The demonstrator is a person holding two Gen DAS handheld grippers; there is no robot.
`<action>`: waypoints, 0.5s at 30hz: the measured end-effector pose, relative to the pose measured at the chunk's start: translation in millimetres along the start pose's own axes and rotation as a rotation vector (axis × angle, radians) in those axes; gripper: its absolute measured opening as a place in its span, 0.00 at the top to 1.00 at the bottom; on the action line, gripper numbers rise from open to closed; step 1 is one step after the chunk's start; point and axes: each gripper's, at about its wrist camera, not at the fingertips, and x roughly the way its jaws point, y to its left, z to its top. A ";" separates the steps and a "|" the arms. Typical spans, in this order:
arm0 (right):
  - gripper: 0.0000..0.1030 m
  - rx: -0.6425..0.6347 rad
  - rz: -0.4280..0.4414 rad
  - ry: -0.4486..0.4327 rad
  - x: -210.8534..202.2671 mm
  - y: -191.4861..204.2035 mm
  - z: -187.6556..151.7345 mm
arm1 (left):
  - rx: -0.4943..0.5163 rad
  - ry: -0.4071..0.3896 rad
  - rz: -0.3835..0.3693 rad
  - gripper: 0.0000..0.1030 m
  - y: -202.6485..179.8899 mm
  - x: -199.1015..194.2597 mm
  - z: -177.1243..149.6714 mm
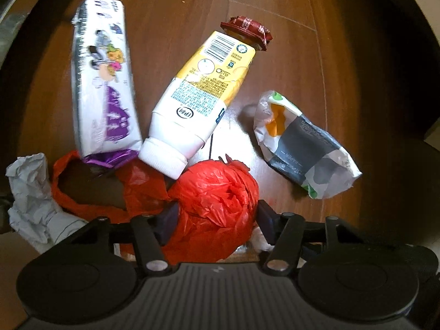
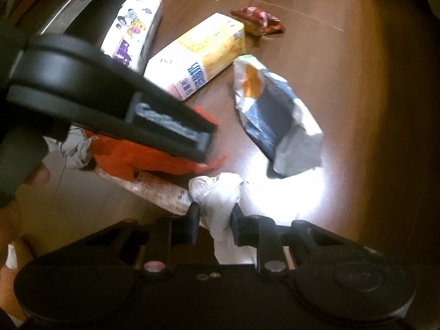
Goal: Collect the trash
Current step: 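Grasp the red plastic bag with left tool while right tool grasps white sock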
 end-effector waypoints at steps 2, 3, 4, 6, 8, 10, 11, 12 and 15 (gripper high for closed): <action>0.81 0.017 -0.001 0.002 -14.1 -2.4 -4.2 | -0.007 0.000 -0.003 0.44 -0.2 -12.8 -3.1; 0.81 0.024 -0.002 0.000 -24.1 -3.8 -6.5 | -0.008 -0.002 -0.007 0.45 -0.6 -19.9 -4.7; 0.81 0.032 0.000 -0.002 -33.8 -4.9 -8.3 | -0.009 -0.005 -0.013 0.45 -1.2 -28.9 -7.2; 0.81 0.047 0.000 -0.005 -52.8 -6.3 -11.1 | -0.003 -0.005 -0.020 0.45 -3.7 -49.4 -11.7; 0.82 0.061 0.002 -0.008 -77.1 -7.7 -12.6 | 0.005 -0.009 -0.024 0.45 -6.6 -73.8 -15.5; 0.82 0.076 -0.001 -0.010 -105.0 -8.0 -13.2 | -0.002 -0.009 -0.035 0.45 -6.5 -99.4 -16.7; 0.82 0.084 -0.001 -0.013 -118.5 -8.6 -12.8 | -0.001 -0.015 -0.036 0.45 -8.9 -113.4 -17.4; 0.82 0.093 0.001 -0.020 -134.5 -9.2 -11.6 | 0.002 -0.020 -0.040 0.45 -10.9 -128.8 -18.3; 0.82 0.121 0.008 -0.047 -187.7 -8.9 -7.8 | 0.014 -0.033 -0.056 0.45 -18.0 -177.2 -21.8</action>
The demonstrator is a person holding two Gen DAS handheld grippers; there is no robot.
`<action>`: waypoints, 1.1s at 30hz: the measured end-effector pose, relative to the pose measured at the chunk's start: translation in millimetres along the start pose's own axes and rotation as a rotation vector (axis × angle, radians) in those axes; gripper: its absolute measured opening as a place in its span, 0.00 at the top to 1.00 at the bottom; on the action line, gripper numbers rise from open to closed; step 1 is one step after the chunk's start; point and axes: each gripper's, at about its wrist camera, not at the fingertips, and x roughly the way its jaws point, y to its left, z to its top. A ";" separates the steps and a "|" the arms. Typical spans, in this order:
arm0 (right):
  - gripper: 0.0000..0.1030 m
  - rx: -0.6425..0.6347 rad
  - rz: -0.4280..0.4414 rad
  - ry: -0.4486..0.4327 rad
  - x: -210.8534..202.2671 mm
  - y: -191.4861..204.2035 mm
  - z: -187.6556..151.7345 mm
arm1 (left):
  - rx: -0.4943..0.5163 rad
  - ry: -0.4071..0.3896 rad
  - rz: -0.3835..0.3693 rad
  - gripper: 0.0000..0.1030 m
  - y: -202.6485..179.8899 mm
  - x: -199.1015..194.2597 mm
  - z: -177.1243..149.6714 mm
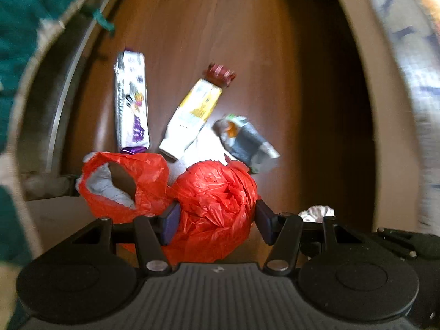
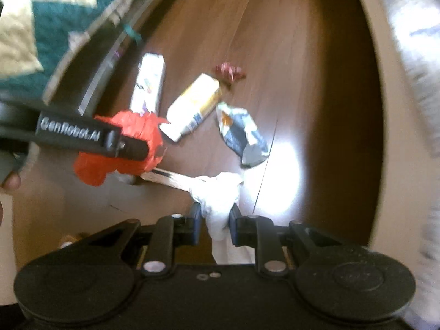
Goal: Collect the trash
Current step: 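Grasp the red plastic bag with left tool while right tool grasps white sock, then carry red bag and white sock up over the green wastebasket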
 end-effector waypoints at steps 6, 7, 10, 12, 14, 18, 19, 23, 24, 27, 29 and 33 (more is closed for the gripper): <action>0.82 0.030 0.035 -0.071 -115.4 12.6 23.3 | 0.029 -0.036 -0.042 0.45 -22.2 -116.1 0.4; 0.82 0.025 0.038 -0.083 -134.0 16.0 26.8 | 0.033 -0.044 -0.048 0.45 -25.6 -138.4 -1.2; 0.82 -0.012 0.049 -0.117 -188.4 30.1 46.1 | 0.049 -0.074 -0.058 0.45 -34.0 -204.4 -1.1; 0.82 -0.055 0.046 -0.146 -226.7 44.0 57.6 | 0.047 -0.097 -0.062 0.45 -36.6 -249.1 2.1; 0.82 -0.084 0.055 -0.175 -261.4 55.6 67.3 | 0.049 -0.129 -0.048 0.45 -37.2 -288.4 5.7; 0.82 -0.122 0.073 -0.228 -326.2 84.2 89.1 | 0.055 -0.197 -0.022 0.45 -33.7 -363.0 13.6; 0.82 -0.134 0.076 -0.242 -338.7 93.2 94.7 | 0.049 -0.213 -0.022 0.45 -31.5 -382.7 14.9; 0.82 -0.177 0.104 -0.302 -393.8 124.1 116.0 | 0.036 -0.265 -0.025 0.45 -24.0 -445.6 18.8; 0.82 -0.184 0.115 -0.315 -401.3 129.0 119.4 | 0.036 -0.280 -0.029 0.45 -22.7 -459.9 20.0; 0.82 -0.223 0.134 -0.361 -431.8 152.7 136.7 | 0.033 -0.334 -0.026 0.45 -16.3 -501.1 24.3; 0.82 -0.256 0.145 -0.390 -448.2 171.8 149.0 | 0.022 -0.370 -0.030 0.45 -8.4 -525.9 28.7; 0.82 -0.305 0.173 -0.424 -466.7 209.3 175.1 | -0.003 -0.431 -0.013 0.45 15.2 -561.6 37.6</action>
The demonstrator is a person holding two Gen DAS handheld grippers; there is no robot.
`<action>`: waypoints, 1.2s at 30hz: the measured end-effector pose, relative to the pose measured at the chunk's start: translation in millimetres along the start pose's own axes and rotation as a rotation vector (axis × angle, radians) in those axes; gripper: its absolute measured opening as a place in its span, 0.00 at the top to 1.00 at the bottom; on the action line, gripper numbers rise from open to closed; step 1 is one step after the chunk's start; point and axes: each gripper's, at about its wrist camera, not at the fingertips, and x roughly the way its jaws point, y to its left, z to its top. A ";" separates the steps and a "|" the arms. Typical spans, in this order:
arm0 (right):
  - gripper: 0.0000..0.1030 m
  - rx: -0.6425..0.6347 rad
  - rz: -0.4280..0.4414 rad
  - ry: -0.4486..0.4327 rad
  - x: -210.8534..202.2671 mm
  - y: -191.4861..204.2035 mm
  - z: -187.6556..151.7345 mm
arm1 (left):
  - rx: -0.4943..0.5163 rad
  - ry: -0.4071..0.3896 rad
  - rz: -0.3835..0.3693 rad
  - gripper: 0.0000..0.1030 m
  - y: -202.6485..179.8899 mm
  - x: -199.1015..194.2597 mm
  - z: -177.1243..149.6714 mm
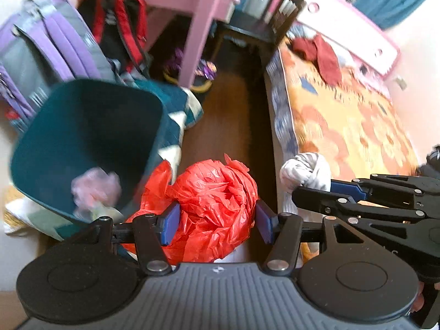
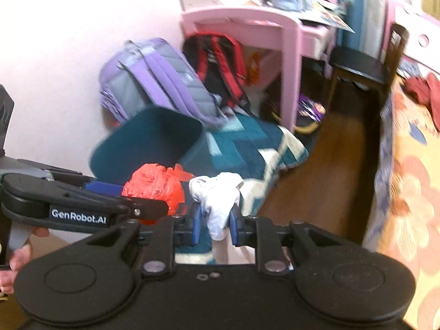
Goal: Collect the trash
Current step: 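Carry red bag and white sock up over the green wastebasket, then open left tool dropping red bag while right tool releases white sock into basket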
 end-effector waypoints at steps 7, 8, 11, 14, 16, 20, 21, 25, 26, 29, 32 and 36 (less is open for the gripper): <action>0.82 -0.048 0.042 -0.017 39.0 53.4 59.5 | -0.057 -0.054 0.050 0.45 60.8 -19.7 32.0; 0.82 -0.046 0.046 -0.014 48.6 59.8 68.9 | -0.064 -0.062 0.060 0.45 71.7 -20.9 35.8; 0.82 -0.023 0.071 -0.002 68.4 73.6 89.3 | -0.087 -0.072 0.087 0.45 100.8 -23.7 47.2; 0.82 -0.012 0.079 0.023 99.9 82.2 109.2 | -0.087 -0.068 0.092 0.45 124.0 -16.4 58.5; 0.82 -0.003 0.080 0.045 121.1 86.5 116.6 | -0.064 -0.054 0.095 0.45 135.7 -9.1 64.1; 0.82 0.021 0.040 0.113 162.3 90.2 121.7 | -0.035 -0.014 0.099 0.45 150.5 13.7 67.8; 0.82 0.024 0.022 0.131 171.9 90.1 120.5 | -0.022 -0.003 0.101 0.45 152.8 19.7 68.0; 0.81 0.054 -0.020 0.194 198.3 86.3 116.8 | 0.028 0.041 0.105 0.45 160.1 40.1 67.1; 0.81 0.058 -0.031 0.205 202.1 86.2 115.4 | 0.037 0.051 0.101 0.45 161.2 44.5 66.8; 0.81 0.046 -0.059 0.241 211.6 88.2 109.3 | 0.051 0.091 0.090 0.45 163.8 57.8 65.9; 0.81 0.033 -0.080 0.271 218.2 90.2 104.1 | 0.074 0.125 0.090 0.45 163.2 68.7 63.0; 0.78 0.034 -0.094 0.297 222.3 91.1 99.2 | 0.062 0.168 0.081 0.45 165.2 80.3 58.7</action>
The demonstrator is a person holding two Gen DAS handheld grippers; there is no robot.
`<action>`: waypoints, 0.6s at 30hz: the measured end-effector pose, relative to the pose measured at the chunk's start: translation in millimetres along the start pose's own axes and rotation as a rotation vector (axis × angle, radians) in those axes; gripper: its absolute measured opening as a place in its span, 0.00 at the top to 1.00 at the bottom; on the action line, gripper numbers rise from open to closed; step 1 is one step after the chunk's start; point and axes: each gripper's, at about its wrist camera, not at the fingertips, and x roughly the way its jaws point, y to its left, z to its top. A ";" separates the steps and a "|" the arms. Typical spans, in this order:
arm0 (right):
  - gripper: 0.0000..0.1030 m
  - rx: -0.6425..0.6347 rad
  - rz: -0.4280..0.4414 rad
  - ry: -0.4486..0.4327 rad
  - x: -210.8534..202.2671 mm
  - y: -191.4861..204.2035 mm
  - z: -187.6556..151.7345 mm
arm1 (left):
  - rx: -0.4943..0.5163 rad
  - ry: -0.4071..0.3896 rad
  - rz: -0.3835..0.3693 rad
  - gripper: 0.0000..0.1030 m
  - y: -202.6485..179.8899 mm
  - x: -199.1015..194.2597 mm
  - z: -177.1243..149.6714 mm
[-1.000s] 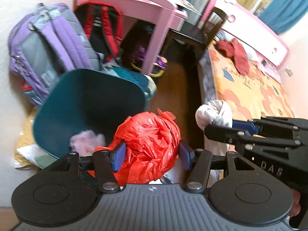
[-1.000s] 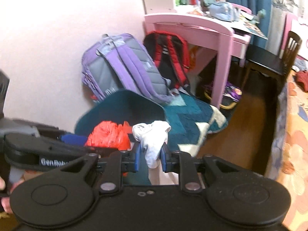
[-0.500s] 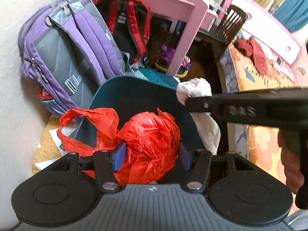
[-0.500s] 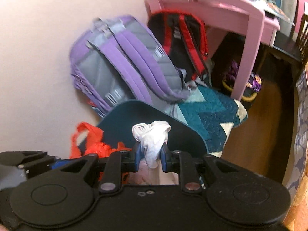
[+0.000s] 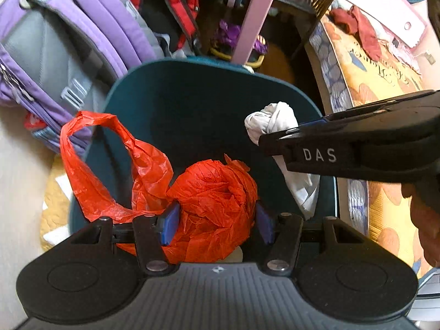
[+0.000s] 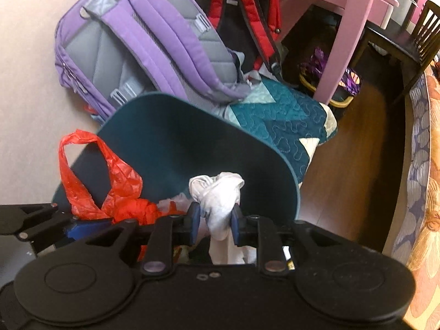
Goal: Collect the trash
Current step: 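Open left tool dropping red bag while right tool releases white sock into basket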
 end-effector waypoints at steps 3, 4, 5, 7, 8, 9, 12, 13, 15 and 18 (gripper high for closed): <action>0.74 0.002 -0.003 0.009 1.0 0.8 -3.7 | -0.003 0.025 0.005 0.45 0.6 7.4 -1.9; 0.74 0.003 -0.005 0.016 1.2 1.2 -5.4 | -0.008 0.033 0.005 0.44 1.0 9.7 -0.9; 0.73 0.002 -0.005 0.017 0.9 0.8 -5.5 | -0.016 0.041 0.006 0.44 1.7 11.9 -1.6; 0.73 -0.006 -0.014 0.015 -1.2 1.7 -7.8 | -0.030 0.048 0.005 0.44 3.8 14.1 -2.8; 0.72 -0.007 -0.015 0.015 -2.6 2.0 -8.9 | -0.039 0.051 0.002 0.43 5.2 14.8 -3.4; 0.72 -0.007 -0.011 0.015 -4.5 1.7 -9.8 | -0.047 0.058 0.000 0.43 6.4 16.1 -3.6; 0.72 -0.013 -0.013 0.006 -11.1 1.7 -13.1 | -0.065 0.077 0.013 0.40 9.3 18.8 -3.7; 0.71 -0.013 -0.011 0.004 -12.7 1.3 -13.9 | -0.070 0.074 0.015 0.39 9.8 17.6 -4.5; 0.70 -0.009 -0.011 -0.002 -17.3 0.3 -16.2 | -0.078 0.064 0.013 0.31 9.2 13.9 -4.9; 0.68 -0.005 -0.003 -0.015 -26.5 -1.6 -20.4 | -0.089 0.045 0.007 0.28 7.5 6.3 -6.9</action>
